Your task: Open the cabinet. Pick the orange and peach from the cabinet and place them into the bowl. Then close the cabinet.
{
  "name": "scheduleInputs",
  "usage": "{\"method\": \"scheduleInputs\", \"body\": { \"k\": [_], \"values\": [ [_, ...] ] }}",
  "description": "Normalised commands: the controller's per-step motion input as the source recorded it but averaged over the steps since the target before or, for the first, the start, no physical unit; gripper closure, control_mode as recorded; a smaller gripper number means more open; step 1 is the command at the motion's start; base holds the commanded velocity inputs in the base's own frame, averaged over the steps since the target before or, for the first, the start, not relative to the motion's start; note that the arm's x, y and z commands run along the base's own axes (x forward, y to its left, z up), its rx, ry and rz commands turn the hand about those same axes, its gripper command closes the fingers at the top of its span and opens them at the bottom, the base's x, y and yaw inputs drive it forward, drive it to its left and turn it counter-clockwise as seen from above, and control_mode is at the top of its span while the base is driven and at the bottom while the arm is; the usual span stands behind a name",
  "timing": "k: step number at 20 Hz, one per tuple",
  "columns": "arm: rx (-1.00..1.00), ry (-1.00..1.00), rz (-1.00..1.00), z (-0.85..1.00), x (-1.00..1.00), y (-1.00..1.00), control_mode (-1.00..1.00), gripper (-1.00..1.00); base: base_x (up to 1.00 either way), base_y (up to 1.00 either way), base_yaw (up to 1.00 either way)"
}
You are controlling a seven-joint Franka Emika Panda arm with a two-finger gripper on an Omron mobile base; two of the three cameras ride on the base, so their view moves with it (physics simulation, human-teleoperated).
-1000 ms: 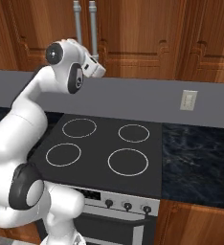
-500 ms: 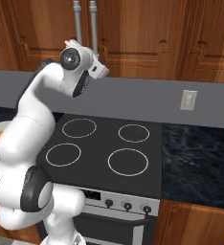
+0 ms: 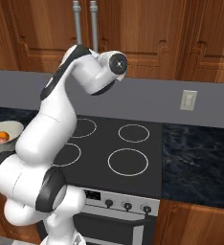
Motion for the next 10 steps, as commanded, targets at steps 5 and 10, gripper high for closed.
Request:
{"method": "scheduleInputs", "body": {
  "k": [5, 10],
  "values": [
    [-0.29, -0.31, 0.12, -1.0, 1.0, -0.12, -1.0, -1.0, 0.0, 0.0, 0.0],
    [-0.3, -0.11, -0.06, -1.0, 1.0, 0.48, -1.0, -1.0, 0.0, 0.0, 0.0]
  ]
}}
